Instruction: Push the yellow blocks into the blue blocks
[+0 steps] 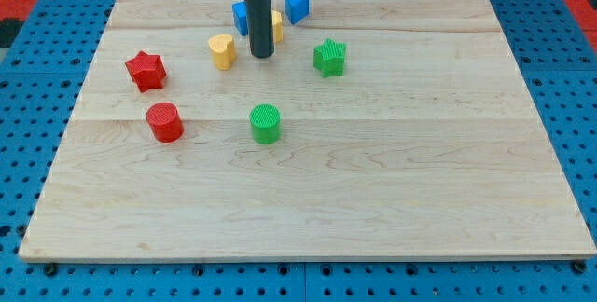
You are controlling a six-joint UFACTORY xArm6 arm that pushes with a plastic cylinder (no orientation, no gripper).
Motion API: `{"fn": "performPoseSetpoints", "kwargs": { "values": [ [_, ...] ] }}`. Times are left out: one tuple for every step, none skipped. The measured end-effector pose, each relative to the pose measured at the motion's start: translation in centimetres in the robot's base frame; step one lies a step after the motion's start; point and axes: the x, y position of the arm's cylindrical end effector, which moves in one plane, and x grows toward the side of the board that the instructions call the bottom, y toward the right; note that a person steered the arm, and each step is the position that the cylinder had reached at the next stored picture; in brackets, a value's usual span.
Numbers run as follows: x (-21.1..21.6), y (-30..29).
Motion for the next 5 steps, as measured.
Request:
{"fn": "performPoseSetpoints", "kwargs": {
  "values": [
    [3.0, -3.9],
    [0.8, -7.6],
    [-2.8, -6.2],
    [-4.9, -3.0],
    [-6.3, -1.2]
  ]
}}
